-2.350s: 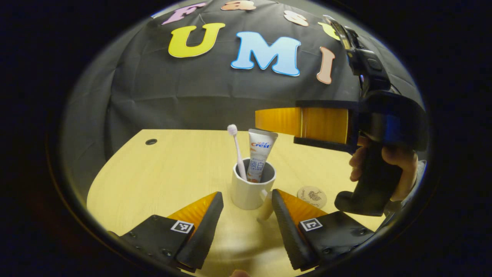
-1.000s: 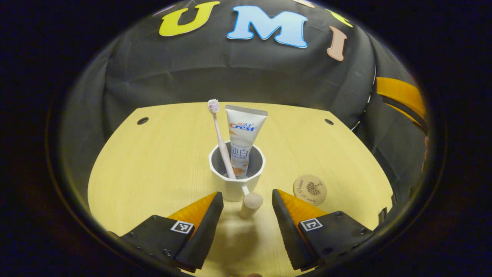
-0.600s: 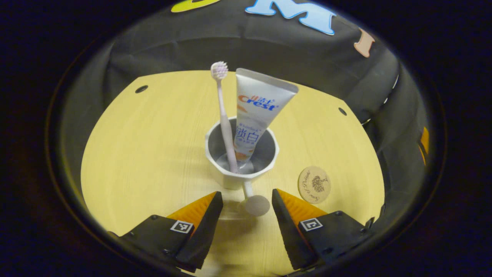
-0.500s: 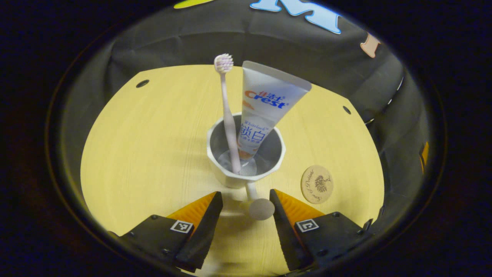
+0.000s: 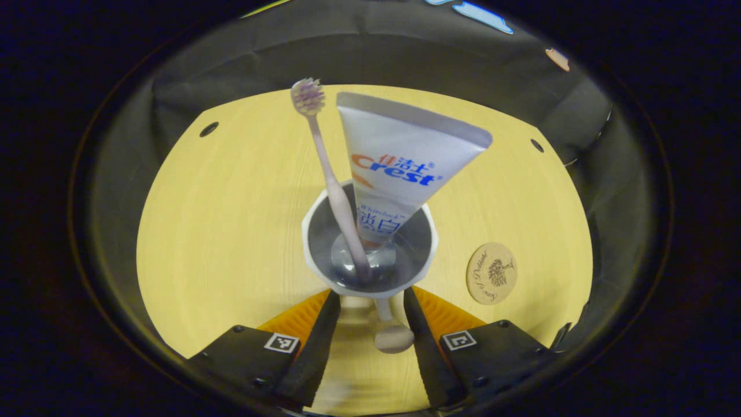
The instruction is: Put the toothbrush and toothpaste on the desktop into the cup, then pick up the cup and place it on the coaster on the desktop.
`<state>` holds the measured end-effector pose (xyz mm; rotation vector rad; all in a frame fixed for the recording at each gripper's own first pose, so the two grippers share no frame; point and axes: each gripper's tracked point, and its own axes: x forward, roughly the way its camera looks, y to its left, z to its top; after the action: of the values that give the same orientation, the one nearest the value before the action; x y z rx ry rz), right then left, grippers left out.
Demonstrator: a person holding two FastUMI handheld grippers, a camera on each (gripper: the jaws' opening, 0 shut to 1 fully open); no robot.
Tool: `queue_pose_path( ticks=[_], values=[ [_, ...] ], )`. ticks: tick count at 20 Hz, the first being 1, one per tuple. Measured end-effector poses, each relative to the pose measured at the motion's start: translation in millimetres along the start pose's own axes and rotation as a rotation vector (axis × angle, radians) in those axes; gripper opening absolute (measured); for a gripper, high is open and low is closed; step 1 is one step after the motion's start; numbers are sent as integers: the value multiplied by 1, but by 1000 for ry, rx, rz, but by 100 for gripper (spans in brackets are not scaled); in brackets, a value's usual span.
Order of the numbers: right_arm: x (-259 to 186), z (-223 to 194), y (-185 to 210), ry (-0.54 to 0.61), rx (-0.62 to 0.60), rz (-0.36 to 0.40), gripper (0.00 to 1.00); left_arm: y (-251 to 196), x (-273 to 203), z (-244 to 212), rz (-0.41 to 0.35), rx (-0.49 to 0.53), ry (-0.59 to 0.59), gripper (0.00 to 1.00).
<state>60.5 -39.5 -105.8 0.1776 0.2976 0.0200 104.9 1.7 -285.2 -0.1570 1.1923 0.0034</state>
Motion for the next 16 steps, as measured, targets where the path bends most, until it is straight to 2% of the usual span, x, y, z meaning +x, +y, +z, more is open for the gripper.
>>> queue_pose_path(
  ticks=[1, 2, 6, 8, 9, 10, 16],
  values=[
    [1, -1, 0, 0, 1, 0, 76, 0, 1, 1, 4, 1, 7, 75],
    [1, -2, -1, 2, 3, -2, 71, 1, 3, 1, 11, 4, 15, 72],
    [0, -8, -5, 19, 22, -7, 71, 2, 8, -1, 20, -1, 33, 63],
    [-1, -12, -8, 29, 35, -13, 71, 3, 9, -3, 29, -12, 48, 37],
    [-1, -13, -9, 32, 40, -17, 71, 3, 9, -3, 28, -9, 45, 38],
    [-1, -14, -10, 36, 44, -19, 76, 3, 9, -3, 24, -10, 45, 37],
    [-3, -16, -12, 51, 45, -25, 76, 1, 9, 0, 27, -7, 22, 35]
  ],
)
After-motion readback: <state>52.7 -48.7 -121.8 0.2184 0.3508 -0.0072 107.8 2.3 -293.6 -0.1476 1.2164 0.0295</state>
